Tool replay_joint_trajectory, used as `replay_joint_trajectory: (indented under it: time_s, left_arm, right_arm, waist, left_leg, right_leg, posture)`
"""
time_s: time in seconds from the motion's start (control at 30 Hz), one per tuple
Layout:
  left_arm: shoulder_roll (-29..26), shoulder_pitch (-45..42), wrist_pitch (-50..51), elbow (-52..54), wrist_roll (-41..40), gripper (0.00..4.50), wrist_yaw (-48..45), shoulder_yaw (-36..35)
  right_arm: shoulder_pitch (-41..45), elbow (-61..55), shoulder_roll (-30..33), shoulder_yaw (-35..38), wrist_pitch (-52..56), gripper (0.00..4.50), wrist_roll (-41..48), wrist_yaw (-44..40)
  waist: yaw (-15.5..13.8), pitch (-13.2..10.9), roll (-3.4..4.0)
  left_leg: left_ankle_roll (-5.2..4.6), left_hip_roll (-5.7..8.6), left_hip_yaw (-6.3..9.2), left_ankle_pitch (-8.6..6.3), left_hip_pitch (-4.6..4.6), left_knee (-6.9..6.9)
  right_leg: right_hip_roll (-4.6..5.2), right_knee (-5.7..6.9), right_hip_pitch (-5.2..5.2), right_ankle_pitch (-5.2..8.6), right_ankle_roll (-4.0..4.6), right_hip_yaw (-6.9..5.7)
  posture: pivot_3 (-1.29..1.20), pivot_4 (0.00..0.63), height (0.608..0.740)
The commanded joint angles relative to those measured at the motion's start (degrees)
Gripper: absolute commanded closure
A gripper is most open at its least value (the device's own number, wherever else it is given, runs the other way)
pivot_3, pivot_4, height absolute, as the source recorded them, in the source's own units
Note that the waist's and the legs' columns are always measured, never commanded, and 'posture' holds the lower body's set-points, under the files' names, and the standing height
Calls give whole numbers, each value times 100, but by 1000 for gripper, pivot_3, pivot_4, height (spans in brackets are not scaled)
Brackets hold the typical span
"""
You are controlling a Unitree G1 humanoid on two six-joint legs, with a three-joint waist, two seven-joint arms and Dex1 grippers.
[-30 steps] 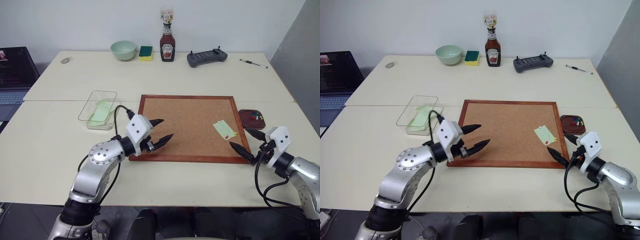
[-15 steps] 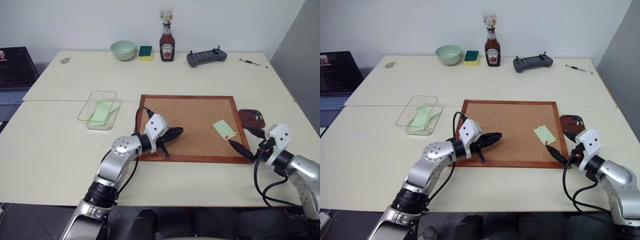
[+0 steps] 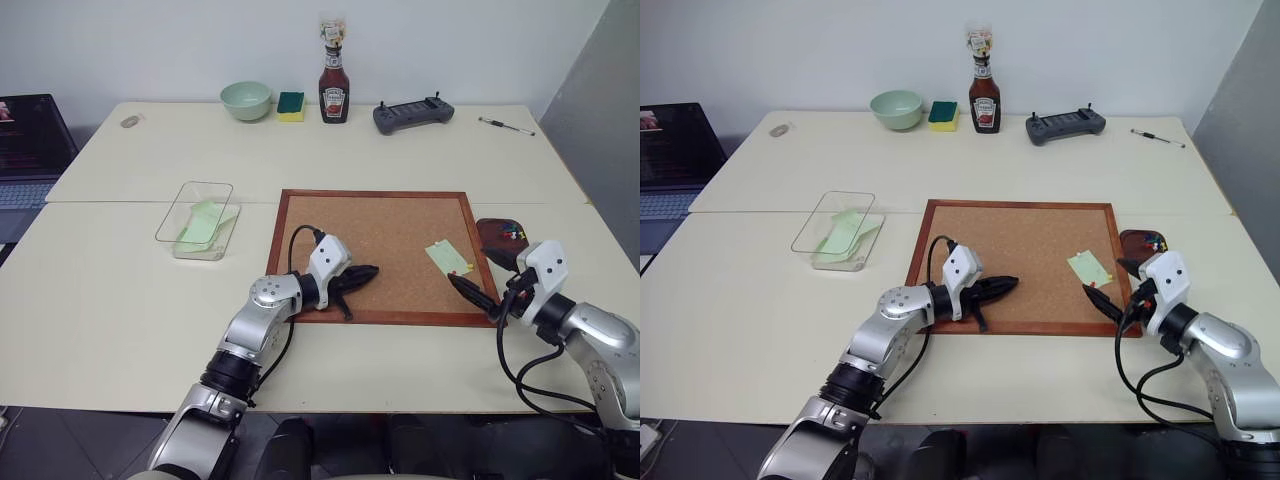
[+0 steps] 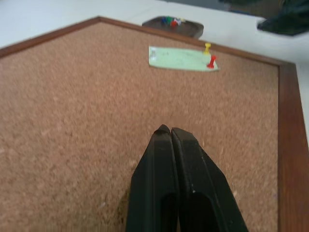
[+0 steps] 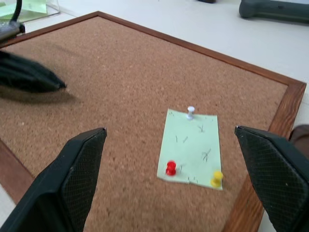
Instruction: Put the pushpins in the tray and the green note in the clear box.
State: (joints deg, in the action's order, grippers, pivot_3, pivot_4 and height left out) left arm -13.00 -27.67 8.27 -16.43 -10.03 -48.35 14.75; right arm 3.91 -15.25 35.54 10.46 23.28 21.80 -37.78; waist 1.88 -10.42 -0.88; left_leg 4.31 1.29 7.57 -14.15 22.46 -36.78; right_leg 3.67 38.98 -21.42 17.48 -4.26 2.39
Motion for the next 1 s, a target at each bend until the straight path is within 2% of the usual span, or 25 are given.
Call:
replay_joint_trajectory:
  time_s: [0.03, 0.37, 0.63, 0.73, 0.97, 1.0]
  left_arm:
    - [57, -102, -187, -112, 112, 4427, -66, 50]
    - [111, 22, -226, 5, 292, 4427, -86, 140]
    - [128, 101, -201, 110, 337, 4427, -51, 156]
    - [139, 107, -202, 118, 355, 4500, -48, 145]
    - [156, 86, -225, 81, 371, 4500, -54, 125]
    - [156, 83, -228, 77, 372, 4500, -55, 124]
  right_arm:
    - [449, 225, 29, -116, 310, 0, -80, 148]
    - [2226, 2150, -194, -819, 340, 0, -731, 239]
    - [2628, 2796, -344, -1039, 82, 0, -985, 167]
    - [2646, 2852, -361, -1043, 56, 421, -1016, 145]
    - [2589, 2732, -382, -1063, 64, 1940, -1036, 47]
    - [2580, 2708, -385, -1071, 63, 2035, -1037, 30]
  waist:
    - [-3, 0, 0]
    - [7, 7, 12]
    - [8, 7, 12]
    - [9, 7, 12]
    - [8, 7, 12]
    - [8, 7, 12]
  left_leg:
    - [0, 0, 1, 0, 0, -1]
    - [0, 1, 2, 0, -1, -3]
    - [0, 6, 1, 0, 3, -3]
    - [0, 6, 1, 0, 2, -3]
    - [0, 6, 1, 0, 2, -3]
    - [0, 6, 2, 0, 2, -3]
  right_leg:
    - [0, 0, 1, 0, 0, -1]
    - [0, 1, 0, -1, -1, -2]
    - [5, 0, -3, -1, -1, -2]
    - [5, 0, -2, -1, -1, -1]
    - [5, 0, -2, -1, -1, -1]
    - [5, 0, -2, -1, -1, -1]
  posture:
    - [0, 150, 740]
    - [0, 150, 740]
    - [0, 150, 740]
    - [0, 150, 740]
    - [0, 150, 740]
    - [0, 150, 740]
